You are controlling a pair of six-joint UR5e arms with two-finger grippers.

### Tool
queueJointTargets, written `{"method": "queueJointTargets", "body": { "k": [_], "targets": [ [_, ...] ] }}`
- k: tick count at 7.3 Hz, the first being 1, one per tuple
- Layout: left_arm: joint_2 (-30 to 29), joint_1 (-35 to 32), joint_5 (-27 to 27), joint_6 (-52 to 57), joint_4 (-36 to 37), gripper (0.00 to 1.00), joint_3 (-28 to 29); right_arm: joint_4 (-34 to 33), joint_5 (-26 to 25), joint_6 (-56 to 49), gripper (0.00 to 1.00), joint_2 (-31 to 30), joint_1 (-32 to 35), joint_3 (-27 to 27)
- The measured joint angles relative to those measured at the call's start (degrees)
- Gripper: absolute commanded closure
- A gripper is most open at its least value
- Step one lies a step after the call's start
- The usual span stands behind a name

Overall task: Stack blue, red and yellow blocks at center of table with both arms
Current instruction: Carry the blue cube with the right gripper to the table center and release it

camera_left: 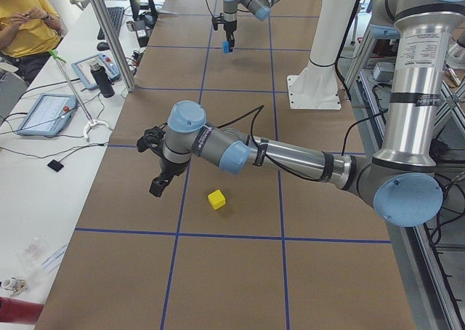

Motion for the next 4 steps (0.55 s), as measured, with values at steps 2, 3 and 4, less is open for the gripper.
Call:
{"method": "queueJointTargets", "body": {
  "k": [2,3,4],
  "targets": [
    [0.00,0.00,0.00,-0.02,0.06,0.00,0.08,-1.51,-1.87,9.08,1.00,11.20,-2.73,-8.61],
    [0.05,0.00,0.00,-0.04,0.06,0.00,0.11,-1.40,-2.76,11.54,1.00,16.18,-3.79,-13.79],
    [0.15,0.00,0.00,-0.02,0.07,0.00,0.13,-0.21,-3.71,13.14,1.00,19.88,-4.93,-18.38]
  ]
}}
